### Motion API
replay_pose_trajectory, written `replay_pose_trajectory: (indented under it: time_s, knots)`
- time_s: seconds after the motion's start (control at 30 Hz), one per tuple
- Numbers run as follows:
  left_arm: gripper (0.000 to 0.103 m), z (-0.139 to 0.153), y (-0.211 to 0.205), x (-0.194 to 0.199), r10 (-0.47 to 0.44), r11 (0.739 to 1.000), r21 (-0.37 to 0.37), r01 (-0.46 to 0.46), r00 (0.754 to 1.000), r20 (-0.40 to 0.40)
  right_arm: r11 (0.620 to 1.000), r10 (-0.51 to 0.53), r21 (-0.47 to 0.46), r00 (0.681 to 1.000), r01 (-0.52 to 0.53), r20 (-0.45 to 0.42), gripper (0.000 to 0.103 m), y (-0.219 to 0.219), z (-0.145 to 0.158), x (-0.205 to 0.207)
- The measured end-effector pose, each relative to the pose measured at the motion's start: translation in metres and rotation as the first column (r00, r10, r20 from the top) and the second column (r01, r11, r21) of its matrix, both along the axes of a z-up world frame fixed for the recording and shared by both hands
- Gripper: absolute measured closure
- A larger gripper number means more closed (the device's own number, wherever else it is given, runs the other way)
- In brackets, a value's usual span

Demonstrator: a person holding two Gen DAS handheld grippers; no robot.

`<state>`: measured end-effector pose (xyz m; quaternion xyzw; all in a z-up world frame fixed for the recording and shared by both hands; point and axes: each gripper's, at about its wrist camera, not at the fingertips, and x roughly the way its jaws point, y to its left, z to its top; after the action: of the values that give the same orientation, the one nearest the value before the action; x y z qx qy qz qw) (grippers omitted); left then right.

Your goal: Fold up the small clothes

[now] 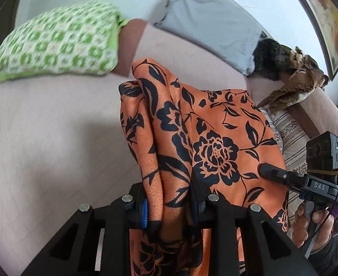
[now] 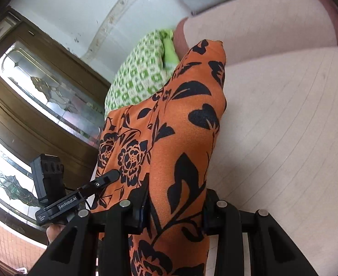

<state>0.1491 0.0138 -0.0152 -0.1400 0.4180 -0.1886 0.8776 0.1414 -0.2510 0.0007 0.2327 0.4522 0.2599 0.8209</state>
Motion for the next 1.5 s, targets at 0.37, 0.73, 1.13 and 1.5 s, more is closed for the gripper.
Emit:
replay_pose_trajectory:
  time_s: [0.37, 0.73, 1.13, 1.5]
  knots:
    - [0.074, -0.017, -0.029, 0.039, -0.051, 0.998, 0.027, 0.052, 0.998, -0.035, 0.998, -0.059, -0.008, 0.998, 0.059, -0.019, 0.067, -0.070, -0.003, 0.014]
    - [0.074, -0.066, -0.034, 0.052, -0.054, 0.997, 0.052, 0.059, 0.994, -0.099, 0.997, -0.075, 0.010, 0.993, 0.076, -0.096, 0.067, -0.089, -0.066, 0.035]
    - [0.062, -0.129, -0.031, 0.049, 0.006, 0.994, 0.103, 0.018, 0.975, -0.221, 0.990, -0.107, -0.109, 0.973, 0.086, -0.203, 0.053, -0.083, -0.139, 0.049]
    - [0.049, -0.079, -0.005, 0.015, 0.074, 0.967, 0.250, -0.053, 0.994, -0.075, 0.971, -0.173, -0.172, 0.985, 0.168, -0.012, 0.038, -0.070, -0.066, 0.009]
